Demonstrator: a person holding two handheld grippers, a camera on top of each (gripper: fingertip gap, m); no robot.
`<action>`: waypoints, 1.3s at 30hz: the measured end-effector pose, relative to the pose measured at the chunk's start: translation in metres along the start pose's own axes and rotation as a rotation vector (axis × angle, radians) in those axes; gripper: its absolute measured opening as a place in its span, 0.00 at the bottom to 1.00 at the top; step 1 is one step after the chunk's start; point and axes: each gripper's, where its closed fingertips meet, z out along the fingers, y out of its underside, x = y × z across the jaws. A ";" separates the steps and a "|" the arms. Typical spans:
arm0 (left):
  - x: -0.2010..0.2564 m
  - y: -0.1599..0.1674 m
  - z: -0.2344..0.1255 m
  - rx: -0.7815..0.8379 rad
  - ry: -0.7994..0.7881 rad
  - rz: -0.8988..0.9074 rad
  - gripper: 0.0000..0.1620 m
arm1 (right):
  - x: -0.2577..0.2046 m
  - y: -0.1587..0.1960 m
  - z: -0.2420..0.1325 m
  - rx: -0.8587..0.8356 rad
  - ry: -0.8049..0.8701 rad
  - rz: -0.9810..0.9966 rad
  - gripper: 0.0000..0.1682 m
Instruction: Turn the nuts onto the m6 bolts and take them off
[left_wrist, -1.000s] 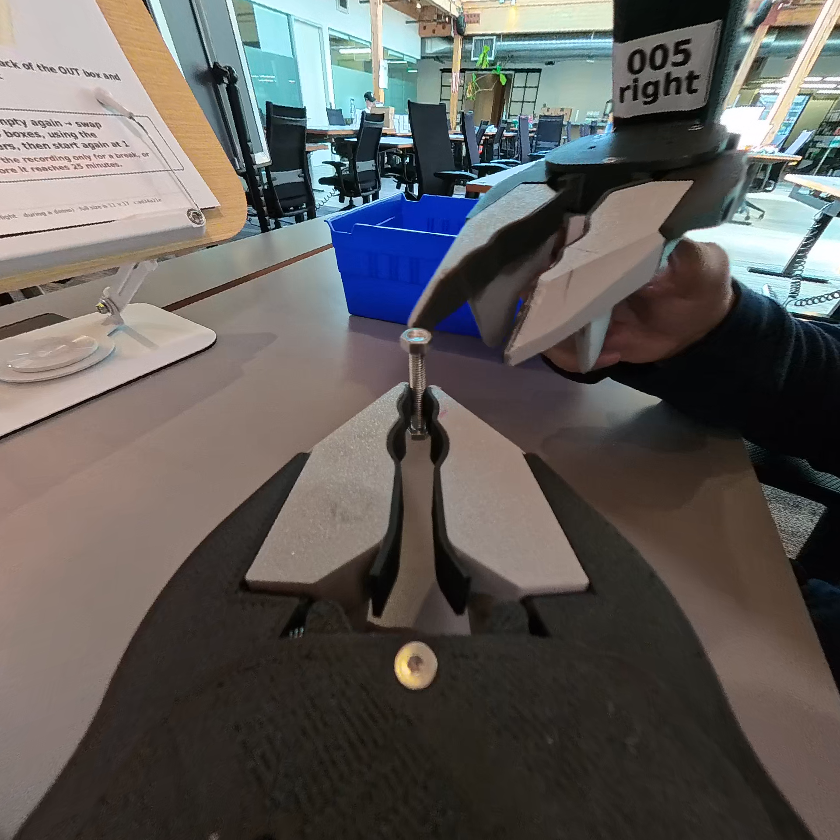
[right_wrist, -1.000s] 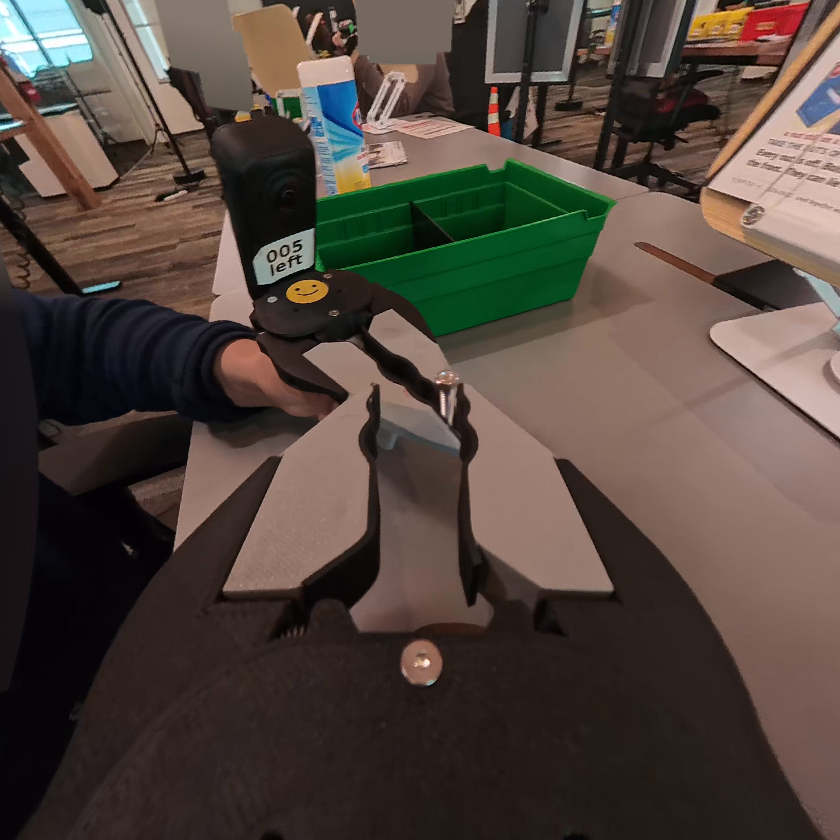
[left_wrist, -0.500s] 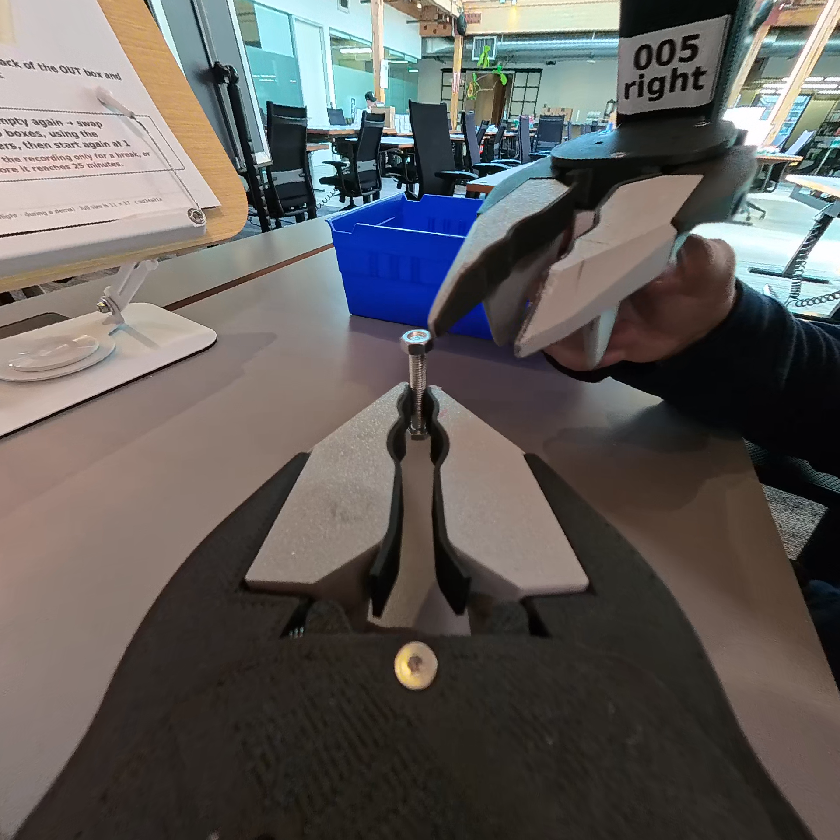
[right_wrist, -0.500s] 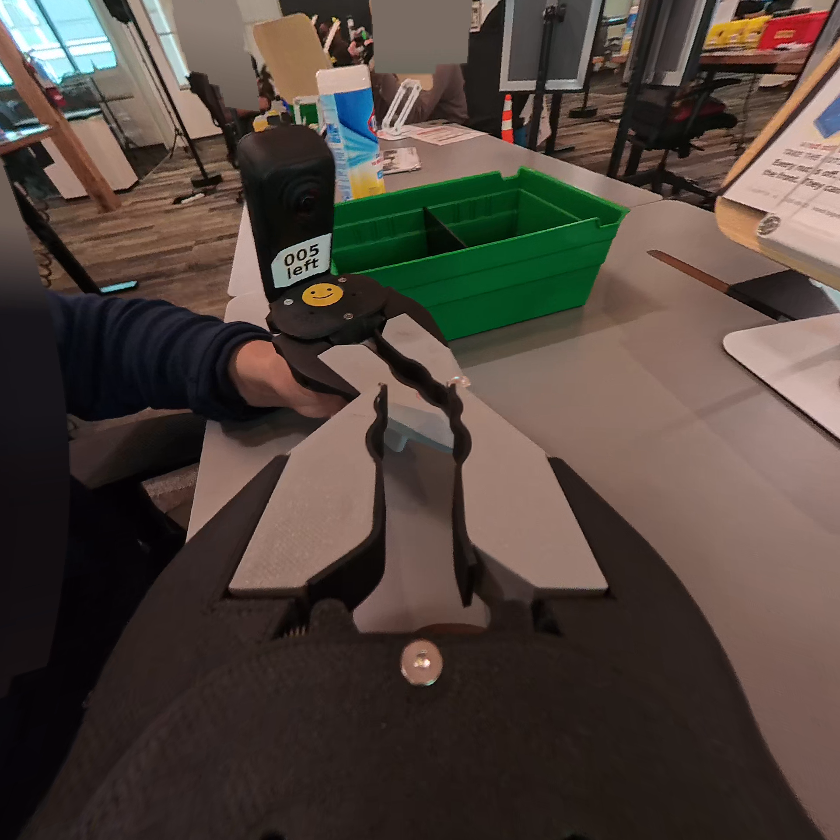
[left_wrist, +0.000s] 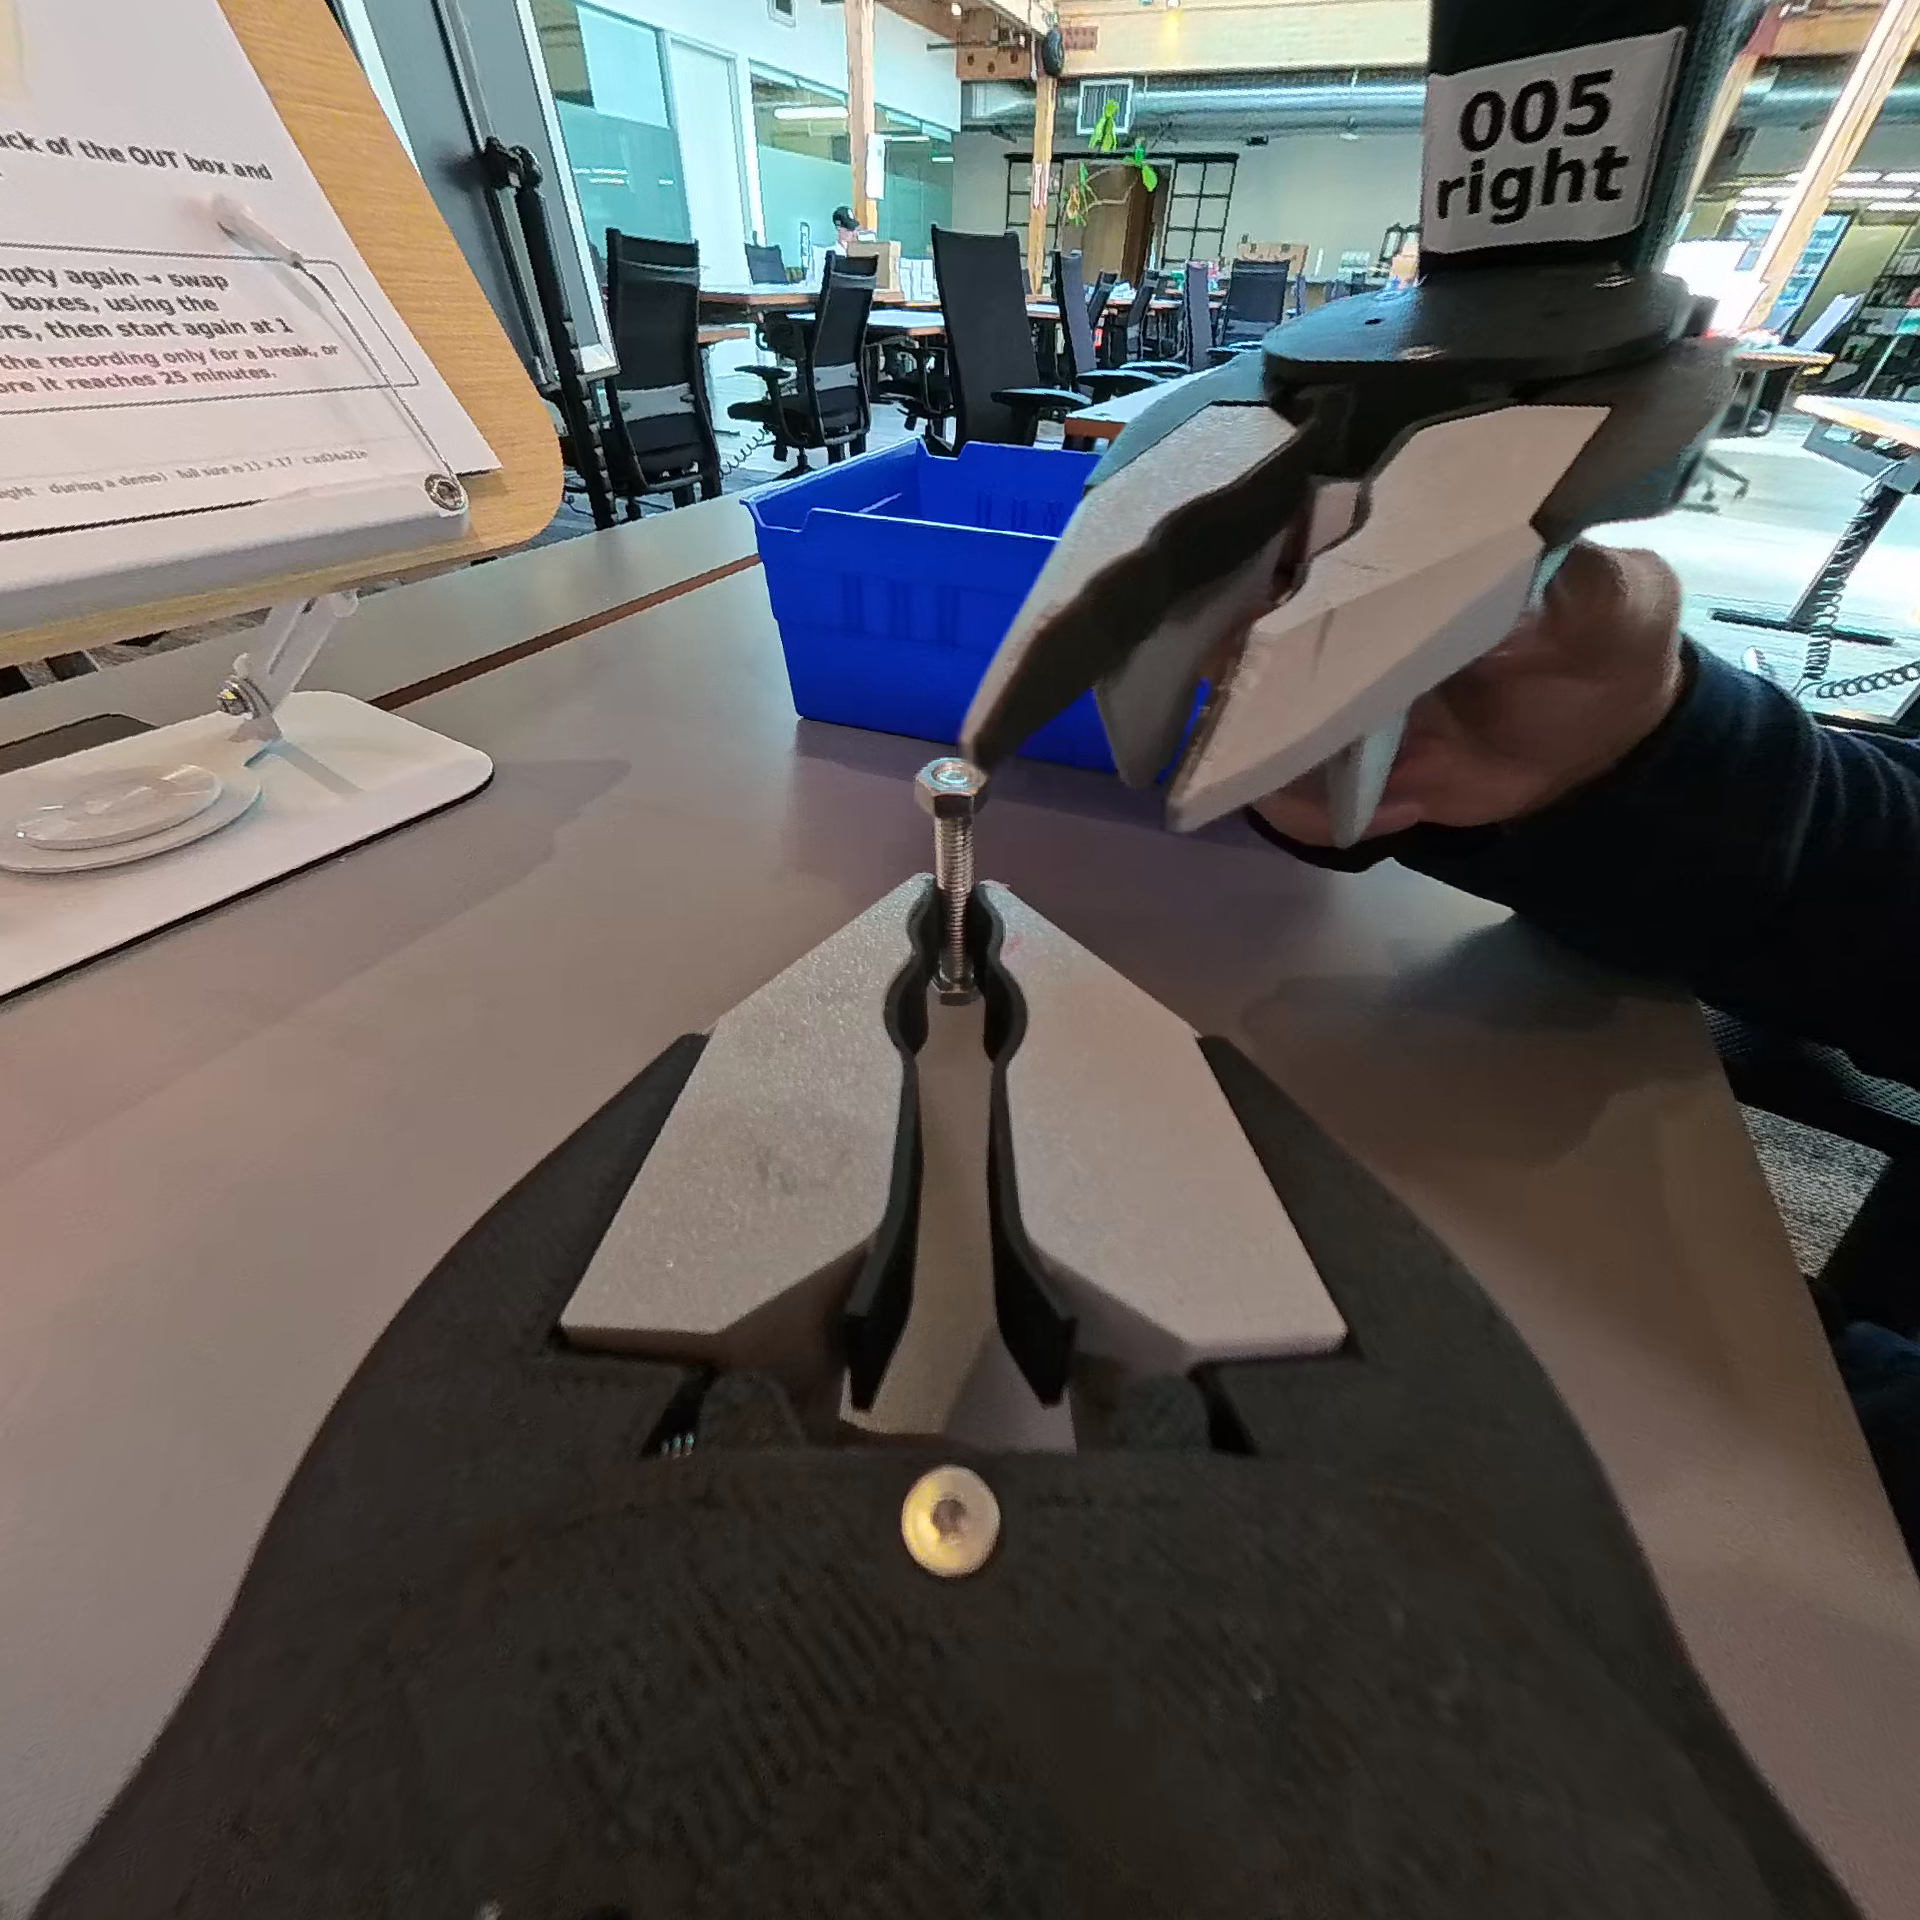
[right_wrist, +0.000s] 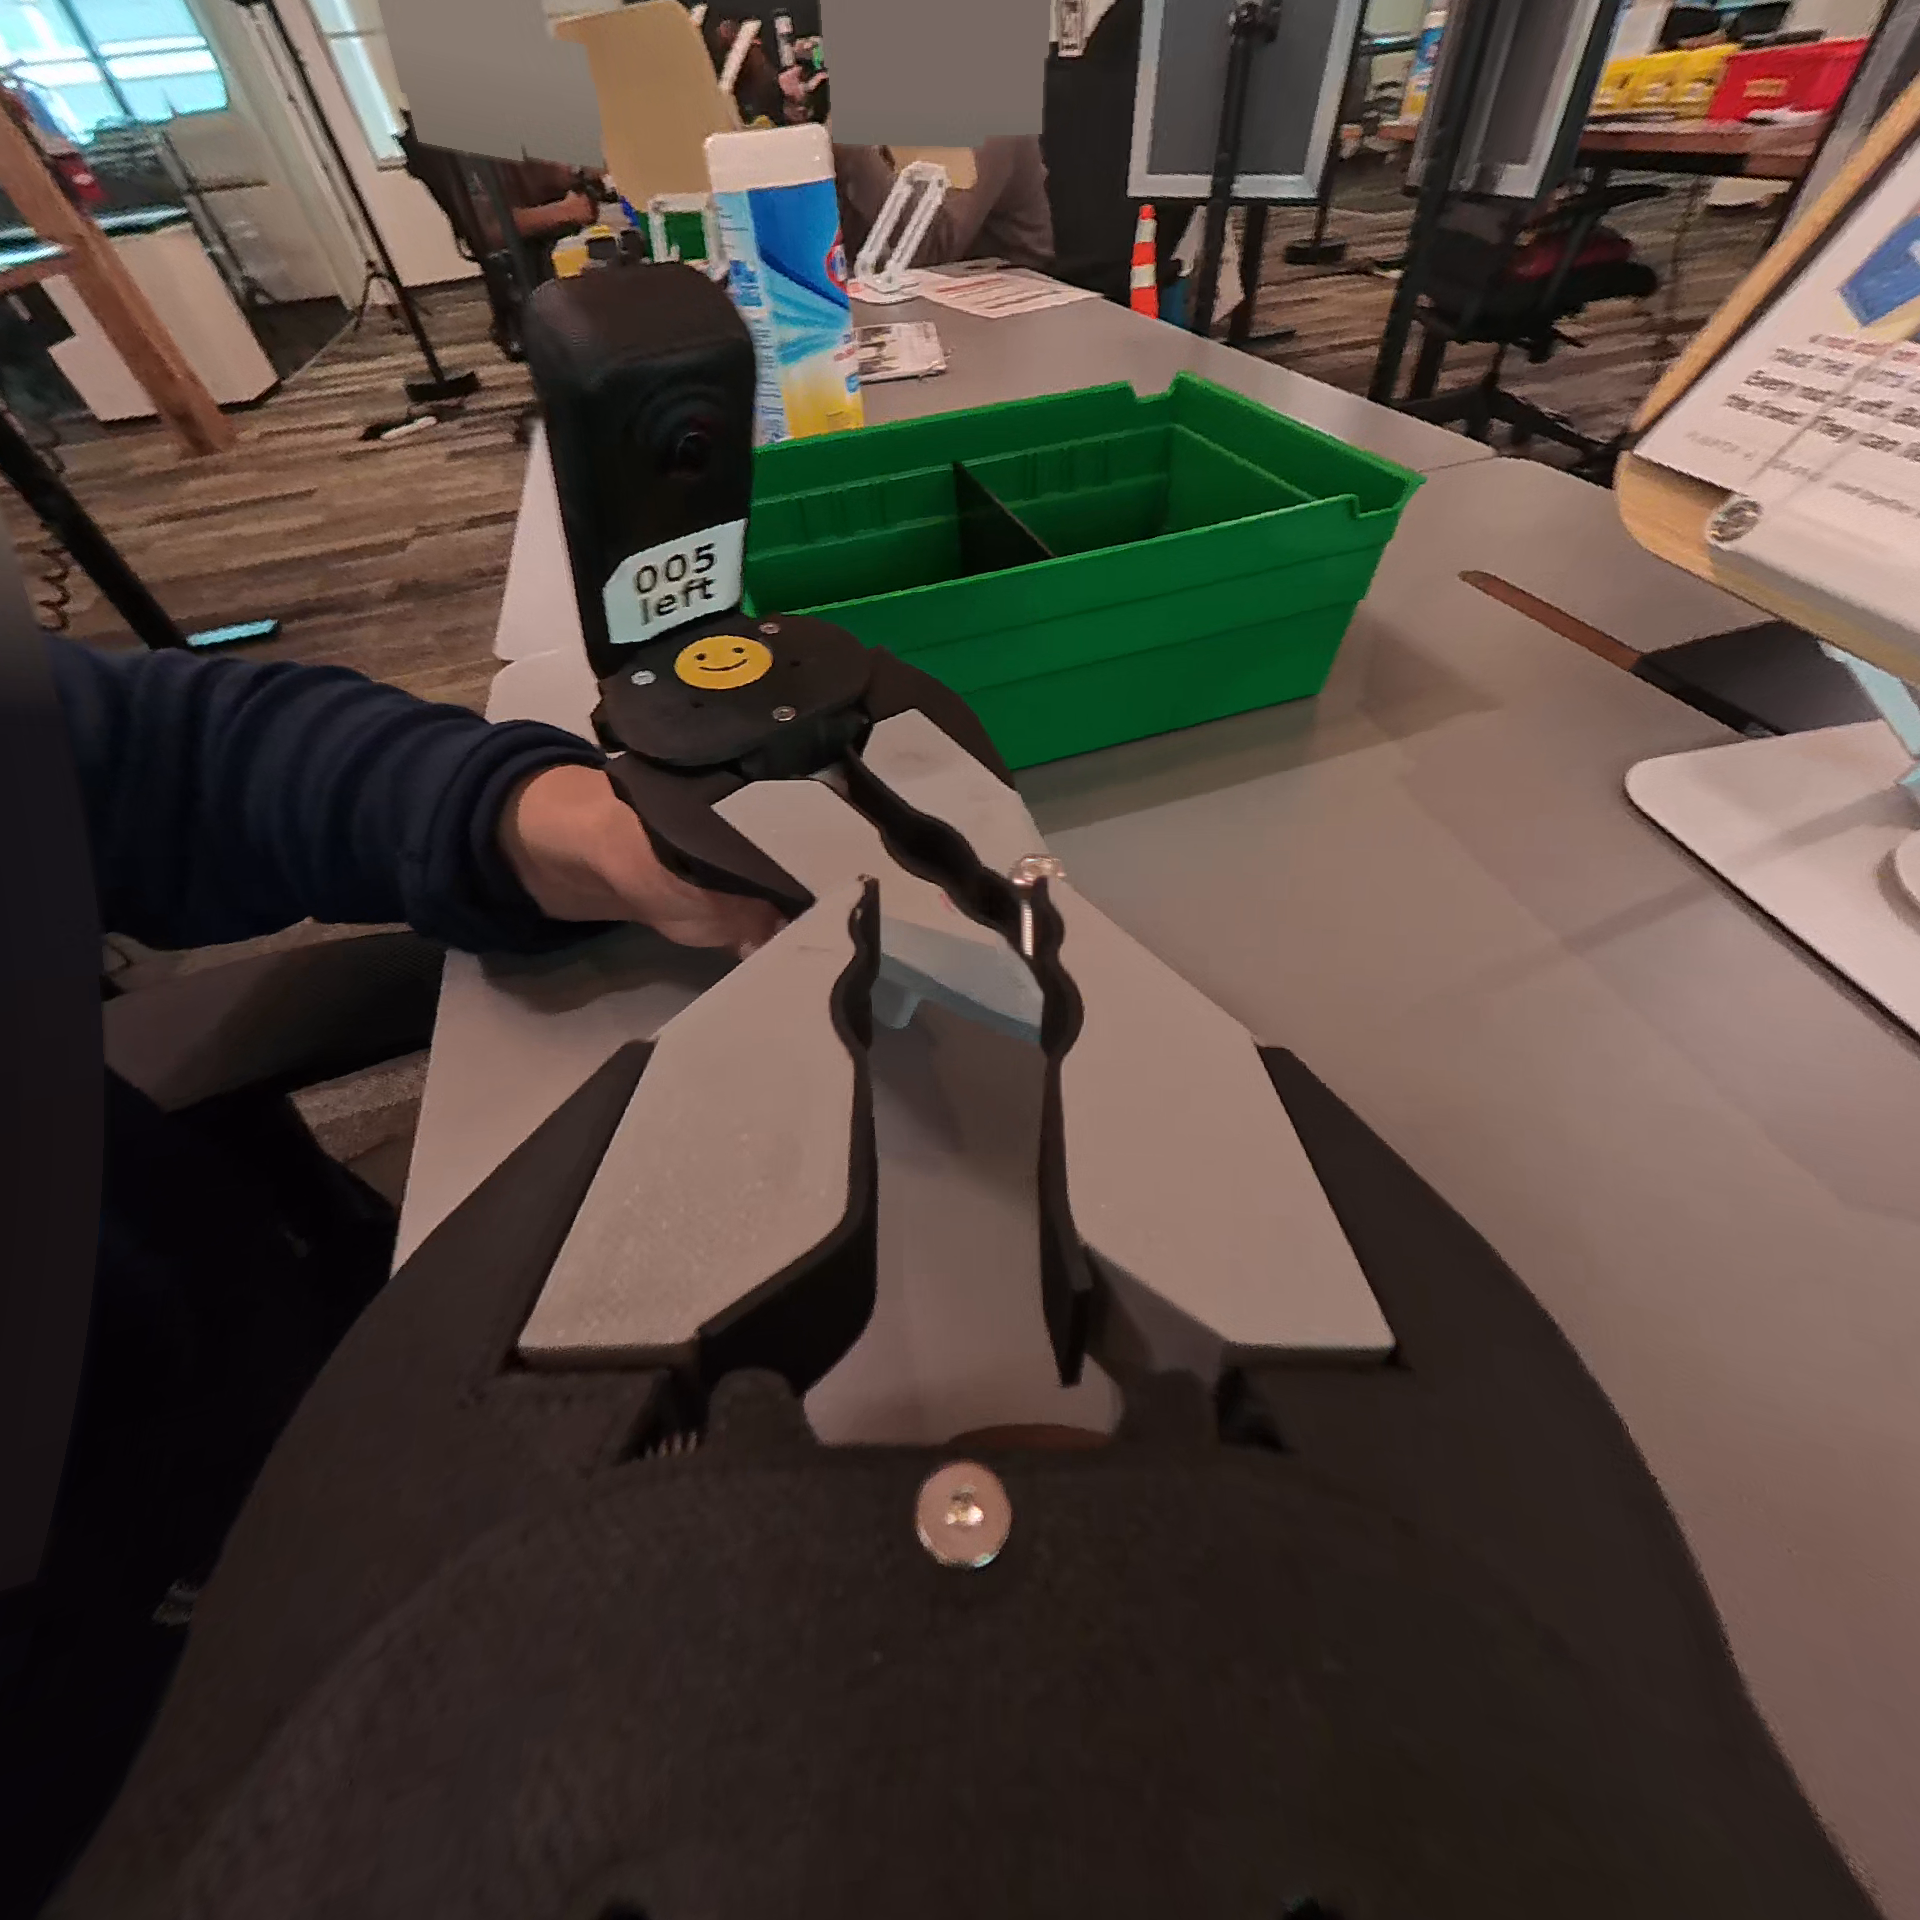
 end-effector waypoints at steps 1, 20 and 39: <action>0.000 0.000 0.000 0.000 0.000 0.000 0.02 | 0.005 0.000 0.000 0.000 0.023 0.009 0.17; 0.000 0.007 0.001 -0.058 -0.008 0.025 0.02 | -0.005 0.005 0.003 -0.028 -0.027 0.001 0.20; 0.001 0.006 0.000 -0.057 0.000 0.020 0.02 | 0.000 0.004 0.003 -0.020 0.007 -0.013 0.19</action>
